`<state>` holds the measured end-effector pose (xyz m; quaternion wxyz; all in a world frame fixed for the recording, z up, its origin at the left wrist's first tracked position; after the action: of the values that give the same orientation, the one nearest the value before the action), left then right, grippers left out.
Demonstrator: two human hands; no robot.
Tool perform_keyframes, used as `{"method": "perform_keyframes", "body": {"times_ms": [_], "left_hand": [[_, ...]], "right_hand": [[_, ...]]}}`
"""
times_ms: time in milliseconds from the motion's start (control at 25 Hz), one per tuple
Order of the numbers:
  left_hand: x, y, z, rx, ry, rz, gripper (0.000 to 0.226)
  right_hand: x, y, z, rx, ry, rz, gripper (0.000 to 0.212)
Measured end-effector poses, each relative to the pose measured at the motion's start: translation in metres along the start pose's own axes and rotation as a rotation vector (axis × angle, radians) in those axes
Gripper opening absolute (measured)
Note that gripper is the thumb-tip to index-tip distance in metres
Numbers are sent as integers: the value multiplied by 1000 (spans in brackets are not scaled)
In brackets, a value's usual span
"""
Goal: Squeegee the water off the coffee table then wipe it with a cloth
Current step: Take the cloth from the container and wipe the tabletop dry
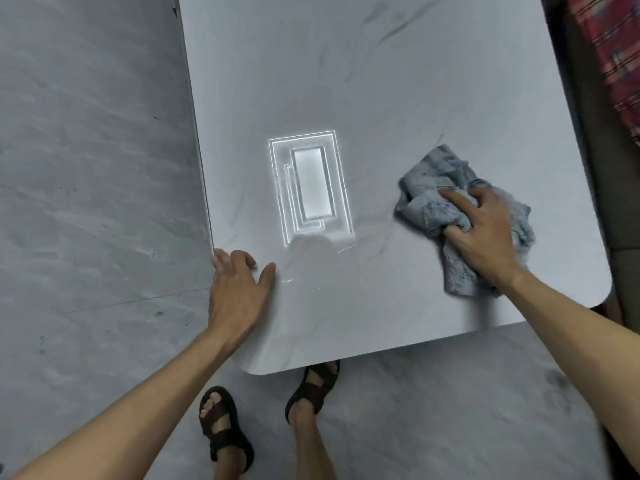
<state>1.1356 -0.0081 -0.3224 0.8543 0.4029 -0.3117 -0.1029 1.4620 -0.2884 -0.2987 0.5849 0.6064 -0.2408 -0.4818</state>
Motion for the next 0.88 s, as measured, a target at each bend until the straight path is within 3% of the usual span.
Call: {"method": "perform_keyframes", "body": {"times_ms": [160,280,400,600,880], "left_hand": [[-5,10,5,74,-10,78,25],[-26,27,9,156,50,290,23],[-52,39,10,187,118,523,22],[-78,35,9,145,216,708,25],[-108,31,21,151,308,760,25]], "right_hand": [[60,14,28,214,-520,-49,55],[55,4,52,322,-888,-72,54],[12,-14,61,361,-1019,-86,52],[-96,-47,34,255,-610,-61,56],[-266,-102,71,-95,301,16,50]]}}
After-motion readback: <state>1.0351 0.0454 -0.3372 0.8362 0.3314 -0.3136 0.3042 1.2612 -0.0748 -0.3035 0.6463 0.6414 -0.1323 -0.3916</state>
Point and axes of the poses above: each hand's wrist, its own z-axis away from the middle knuckle, its own y-axis out of the back of the hand, x = y × z, the point moved 10 cm from there along -z, towards the middle knuckle, and after that the axes turned 6 degrees about -y, right-handed, at the moved point
